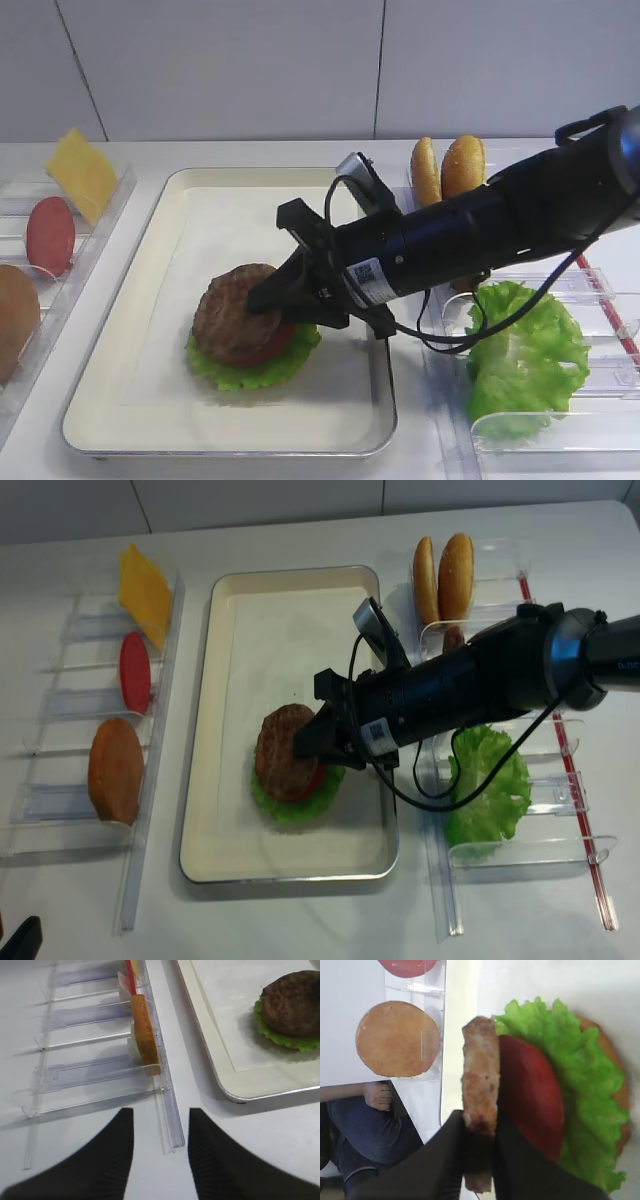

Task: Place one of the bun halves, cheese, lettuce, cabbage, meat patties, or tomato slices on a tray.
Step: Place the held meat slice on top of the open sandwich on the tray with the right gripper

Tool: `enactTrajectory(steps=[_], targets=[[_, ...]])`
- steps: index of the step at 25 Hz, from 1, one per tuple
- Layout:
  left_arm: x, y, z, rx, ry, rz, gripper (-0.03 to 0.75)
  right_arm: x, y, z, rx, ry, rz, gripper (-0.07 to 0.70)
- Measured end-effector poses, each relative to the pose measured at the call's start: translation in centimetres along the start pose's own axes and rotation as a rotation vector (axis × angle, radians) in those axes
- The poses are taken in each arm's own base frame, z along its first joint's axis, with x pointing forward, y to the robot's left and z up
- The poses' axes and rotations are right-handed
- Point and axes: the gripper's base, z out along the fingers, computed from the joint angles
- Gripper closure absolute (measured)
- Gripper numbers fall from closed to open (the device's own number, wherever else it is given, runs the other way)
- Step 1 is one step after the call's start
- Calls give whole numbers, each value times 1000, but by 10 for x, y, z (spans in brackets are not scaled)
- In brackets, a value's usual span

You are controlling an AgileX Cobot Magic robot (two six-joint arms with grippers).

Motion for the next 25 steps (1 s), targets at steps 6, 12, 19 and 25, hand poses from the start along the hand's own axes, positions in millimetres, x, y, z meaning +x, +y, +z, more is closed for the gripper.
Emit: enactTrajectory(steps=[6,12,19,25], targets=[[0,0,0,0,0,0,441,0,-1,0,14,-2,21,499],[0,0,0,0,0,0,441,-1,-1,0,16,-3,23,443],[0,0,0,0,0,0,441,0,-2,0,20,-1,29,428],[0,0,0,0,0,0,441,0,-1,0,26,6,33,426]])
